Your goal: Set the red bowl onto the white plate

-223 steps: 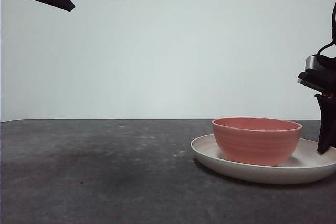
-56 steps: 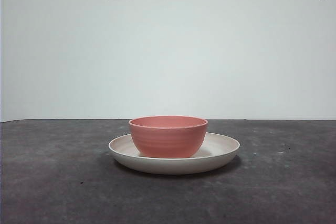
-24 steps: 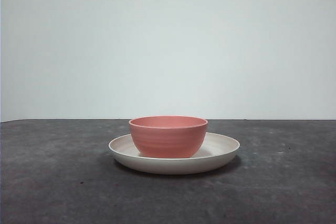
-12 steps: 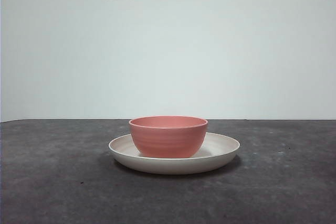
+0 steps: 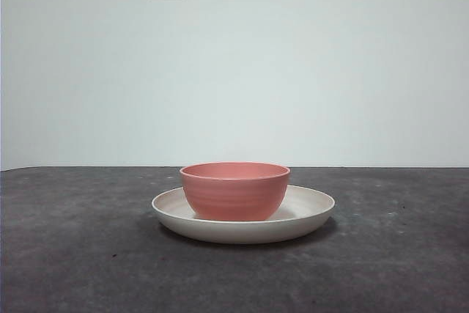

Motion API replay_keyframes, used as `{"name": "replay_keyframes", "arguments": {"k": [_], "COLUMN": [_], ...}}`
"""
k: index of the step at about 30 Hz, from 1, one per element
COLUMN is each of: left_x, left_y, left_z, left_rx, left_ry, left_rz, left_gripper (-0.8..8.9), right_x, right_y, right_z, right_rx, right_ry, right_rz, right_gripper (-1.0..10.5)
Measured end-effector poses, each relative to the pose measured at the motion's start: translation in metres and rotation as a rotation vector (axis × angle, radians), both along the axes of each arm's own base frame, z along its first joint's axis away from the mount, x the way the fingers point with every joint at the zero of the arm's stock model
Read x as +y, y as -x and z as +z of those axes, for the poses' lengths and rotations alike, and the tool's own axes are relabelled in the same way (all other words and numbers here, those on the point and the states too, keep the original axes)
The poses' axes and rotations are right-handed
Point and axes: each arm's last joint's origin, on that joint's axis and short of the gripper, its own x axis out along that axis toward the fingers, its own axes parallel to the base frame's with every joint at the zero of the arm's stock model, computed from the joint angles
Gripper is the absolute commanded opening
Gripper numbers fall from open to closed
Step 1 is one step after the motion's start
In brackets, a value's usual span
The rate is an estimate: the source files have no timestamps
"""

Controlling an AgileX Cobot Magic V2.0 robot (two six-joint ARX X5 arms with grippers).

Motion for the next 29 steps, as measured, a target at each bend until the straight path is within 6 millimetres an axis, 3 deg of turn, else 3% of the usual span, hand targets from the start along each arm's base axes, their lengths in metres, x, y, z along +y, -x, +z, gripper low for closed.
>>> {"name": "replay_keyframes", "arguments": {"k": [5, 9, 16, 23, 29], "left_x": [0.0, 0.0, 0.0, 0.0, 0.0], "left_y": [0.0, 0.0, 0.0, 0.0, 0.0], "left_z": [0.0, 0.0, 0.0, 0.0, 0.0], "left_rx": [0.0, 0.0, 0.0, 0.0, 0.0], "left_ry": [0.0, 0.0, 0.0, 0.0, 0.0], "left_rz": [0.0, 0.0, 0.0, 0.0, 0.0], "left_gripper": [0.08, 0.08, 0.08, 0.08, 0.08], "right_x": [-0.012, -0.027, -0.046, -0.051, -0.051], "right_y": [0.002, 0.007, 0.012, 0.015, 0.015], "right_z": [0.01, 0.002, -0.053, -0.099, -0.122], "right_rx": [-0.265, -0.45, -0.634, -0.706, -0.69], "right_ry": [-0.002, 0.024, 0.093, 0.117, 0.126], "right_rz": [-0.093, -0.263, -0.545, -0.643, -0.651], "right_gripper": [0.1, 0.1, 0.1, 0.1, 0.1]}}
